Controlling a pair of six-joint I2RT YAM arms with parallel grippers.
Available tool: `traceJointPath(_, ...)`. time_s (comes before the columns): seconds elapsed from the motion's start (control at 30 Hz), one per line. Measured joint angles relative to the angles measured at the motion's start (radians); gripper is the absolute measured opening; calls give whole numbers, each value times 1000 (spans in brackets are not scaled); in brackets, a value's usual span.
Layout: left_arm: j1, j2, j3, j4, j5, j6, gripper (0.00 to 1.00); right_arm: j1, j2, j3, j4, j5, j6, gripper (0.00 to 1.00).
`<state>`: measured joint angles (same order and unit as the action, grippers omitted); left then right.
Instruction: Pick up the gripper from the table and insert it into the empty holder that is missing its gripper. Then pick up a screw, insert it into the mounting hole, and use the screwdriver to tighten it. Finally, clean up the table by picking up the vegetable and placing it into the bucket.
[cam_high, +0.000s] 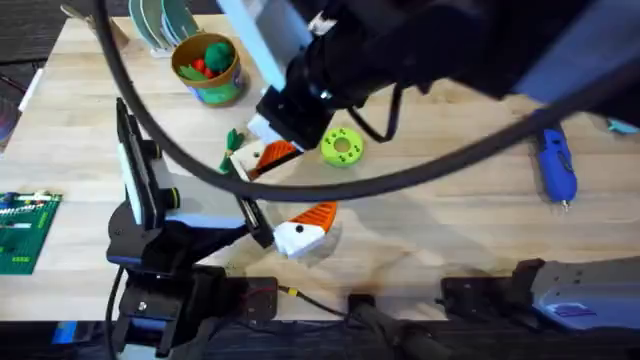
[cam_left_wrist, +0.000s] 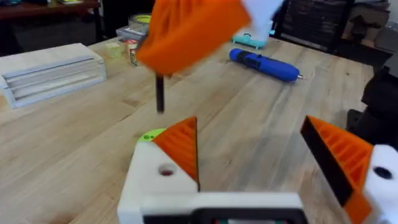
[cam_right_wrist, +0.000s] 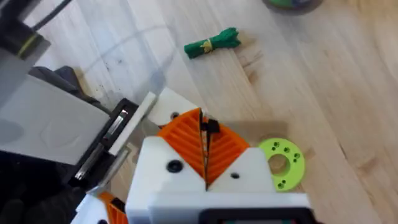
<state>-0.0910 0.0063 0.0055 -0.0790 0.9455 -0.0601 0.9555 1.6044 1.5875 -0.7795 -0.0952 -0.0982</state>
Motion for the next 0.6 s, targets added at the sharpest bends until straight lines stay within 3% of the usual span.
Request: traceJointPath(0.6,0,0,0,0,0,0,992,60,27,0,19,-3,0,8)
